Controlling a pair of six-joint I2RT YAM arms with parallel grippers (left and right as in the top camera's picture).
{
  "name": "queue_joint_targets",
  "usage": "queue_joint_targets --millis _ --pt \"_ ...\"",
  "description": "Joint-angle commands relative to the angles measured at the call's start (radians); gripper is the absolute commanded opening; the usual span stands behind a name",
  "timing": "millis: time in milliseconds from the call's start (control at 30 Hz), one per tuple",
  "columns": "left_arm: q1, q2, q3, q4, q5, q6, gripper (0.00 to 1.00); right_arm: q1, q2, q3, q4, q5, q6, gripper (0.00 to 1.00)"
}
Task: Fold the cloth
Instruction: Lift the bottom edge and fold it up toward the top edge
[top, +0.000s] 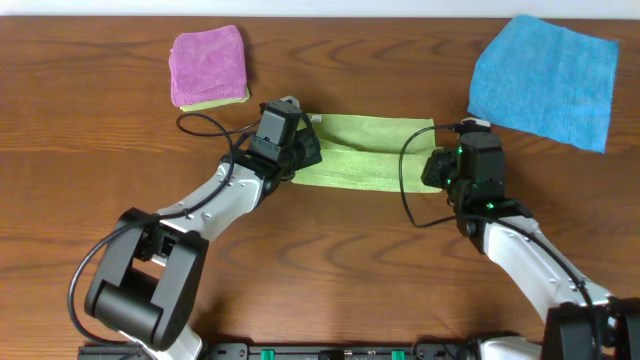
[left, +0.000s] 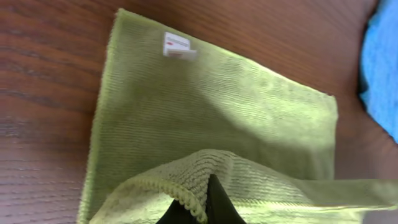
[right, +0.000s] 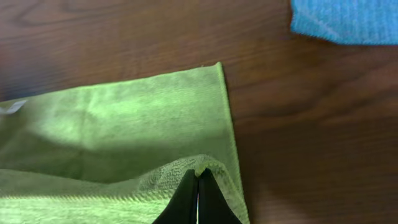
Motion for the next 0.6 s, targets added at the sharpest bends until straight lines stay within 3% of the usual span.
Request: queue_joint_targets --millis 0,567 --pt "0.011 0.034 0.018 0.009 -0.026 0.022 0.06 -0.007 0.024 0.016 0.023 0.045 -0.015 0.01" --pt "0.014 0.058 0.02 0.069 -0.109 0.023 0.06 -0.005 0.109 0.016 0.143 0.041 -0.011 0.02"
